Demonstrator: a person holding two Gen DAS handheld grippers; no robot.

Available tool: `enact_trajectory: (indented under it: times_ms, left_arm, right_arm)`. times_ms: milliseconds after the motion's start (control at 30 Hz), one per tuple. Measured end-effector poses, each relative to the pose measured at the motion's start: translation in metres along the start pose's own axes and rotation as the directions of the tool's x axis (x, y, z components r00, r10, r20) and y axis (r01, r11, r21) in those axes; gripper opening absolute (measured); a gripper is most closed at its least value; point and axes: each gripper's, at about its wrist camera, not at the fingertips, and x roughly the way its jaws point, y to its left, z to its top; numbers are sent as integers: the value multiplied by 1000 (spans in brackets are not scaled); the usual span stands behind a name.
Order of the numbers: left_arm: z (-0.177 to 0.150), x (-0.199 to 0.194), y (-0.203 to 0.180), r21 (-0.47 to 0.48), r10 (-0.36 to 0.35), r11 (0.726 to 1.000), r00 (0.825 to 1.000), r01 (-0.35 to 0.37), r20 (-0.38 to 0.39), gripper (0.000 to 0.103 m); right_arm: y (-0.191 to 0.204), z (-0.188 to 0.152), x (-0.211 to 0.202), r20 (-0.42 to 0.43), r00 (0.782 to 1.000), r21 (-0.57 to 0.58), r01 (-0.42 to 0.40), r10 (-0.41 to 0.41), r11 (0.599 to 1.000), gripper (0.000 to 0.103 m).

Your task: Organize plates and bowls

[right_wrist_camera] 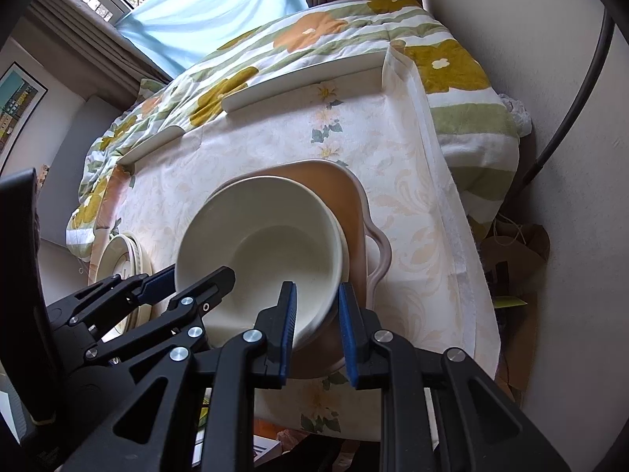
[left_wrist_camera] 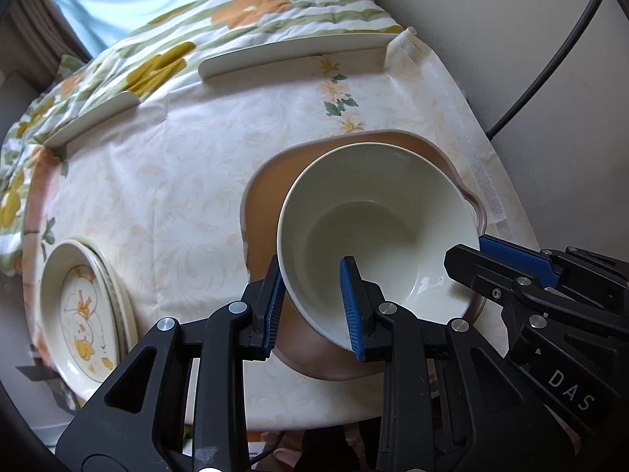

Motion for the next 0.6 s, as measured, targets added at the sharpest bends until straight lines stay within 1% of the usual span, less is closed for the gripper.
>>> enact_trajectory:
  times_ms: [133,200,267,333,367,467,500,533,567,600]
  left_arm:
    - [0,-4,2,-12,-13,1000,1000,13,-2,24]
    - [0,-16,3,-17,-19,1000,1000,20,20,24]
    - [-1,-35,6,-20,-24,999,998,26,55,24]
    - [-4,-63,9,-23,-39,999,991,42,125,24]
    - [-6,-78,12,-18,-44,999,985,47,167,24]
    - [-18,-122,20,-6,-35,999,958,38,285,28]
    - [-20,-132,22,-4,-22,1000,950,25,310,39]
    - [-24,-140,24,-4,-4,1000,944,5,329,77]
    - [-27,-145,26,-8,16,1000,939,-14,344,98]
    - [-32,-153,30,-13,31,1000,926,-28,377,103]
  right_arm:
    - [1,-1,-4,10,1000,1,-5,5,1000,20]
    - [0,1,-15,38,999,1,-27,27,1000,20]
    - [2,3,-33,78,996,-13,-36,37,999,20]
    - [4,1,-54,119,992,-33,-44,48,998,20]
    - [5,1,-64,136,989,-41,-49,54,998,20]
    - [11,-8,-92,195,979,-77,-37,52,996,20]
    - [13,-12,-100,214,976,-86,-28,46,996,20]
    - [14,-16,-106,232,972,-92,-20,41,996,29]
    - [14,-19,-111,245,969,-96,-11,34,995,54]
    - [15,-23,-115,261,965,-98,-1,26,995,71]
